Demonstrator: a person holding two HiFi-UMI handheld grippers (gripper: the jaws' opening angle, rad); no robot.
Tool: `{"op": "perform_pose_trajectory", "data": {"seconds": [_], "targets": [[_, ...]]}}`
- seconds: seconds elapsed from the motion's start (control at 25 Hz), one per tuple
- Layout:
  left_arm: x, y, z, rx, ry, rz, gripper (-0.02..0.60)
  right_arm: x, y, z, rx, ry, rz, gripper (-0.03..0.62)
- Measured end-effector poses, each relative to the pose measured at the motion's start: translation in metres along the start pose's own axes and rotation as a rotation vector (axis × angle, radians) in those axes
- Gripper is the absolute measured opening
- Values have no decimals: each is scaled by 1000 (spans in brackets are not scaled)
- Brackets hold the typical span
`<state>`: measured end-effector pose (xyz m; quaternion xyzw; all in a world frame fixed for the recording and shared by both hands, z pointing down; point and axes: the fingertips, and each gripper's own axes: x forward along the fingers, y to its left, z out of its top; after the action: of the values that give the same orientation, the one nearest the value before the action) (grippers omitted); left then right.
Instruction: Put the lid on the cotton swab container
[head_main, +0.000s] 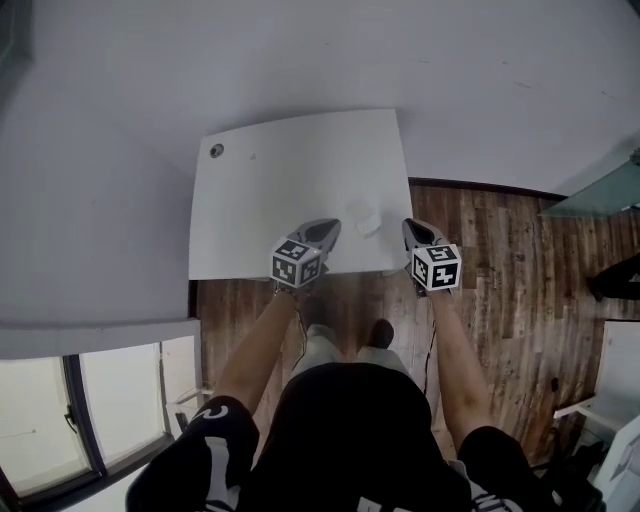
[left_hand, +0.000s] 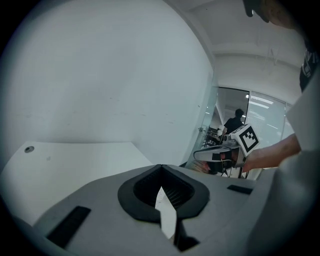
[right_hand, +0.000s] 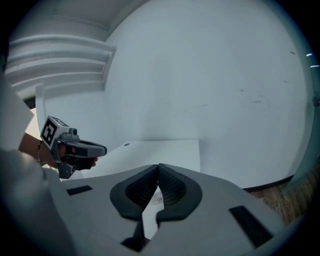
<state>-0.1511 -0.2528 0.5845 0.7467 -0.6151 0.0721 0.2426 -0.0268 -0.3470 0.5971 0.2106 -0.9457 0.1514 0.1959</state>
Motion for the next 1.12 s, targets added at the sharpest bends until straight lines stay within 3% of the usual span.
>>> {"op": "perform_pose_trajectory", "data": {"seconds": [0.36,0.68,0.84,1.12], "targets": [[30,40,-2,11,40,-133,25,25,3,-7,60,-1,-97,26],[55,72,-12,-26,84,-198,25,48,13,-25,115,-10,-110,75],[69,83,-15,-53,101,-238,25,62,17,-34,121,-8,-115,139],[94,95,-27,-36,149,-314,25,88,28,-60,75,28,-119,275]]}}
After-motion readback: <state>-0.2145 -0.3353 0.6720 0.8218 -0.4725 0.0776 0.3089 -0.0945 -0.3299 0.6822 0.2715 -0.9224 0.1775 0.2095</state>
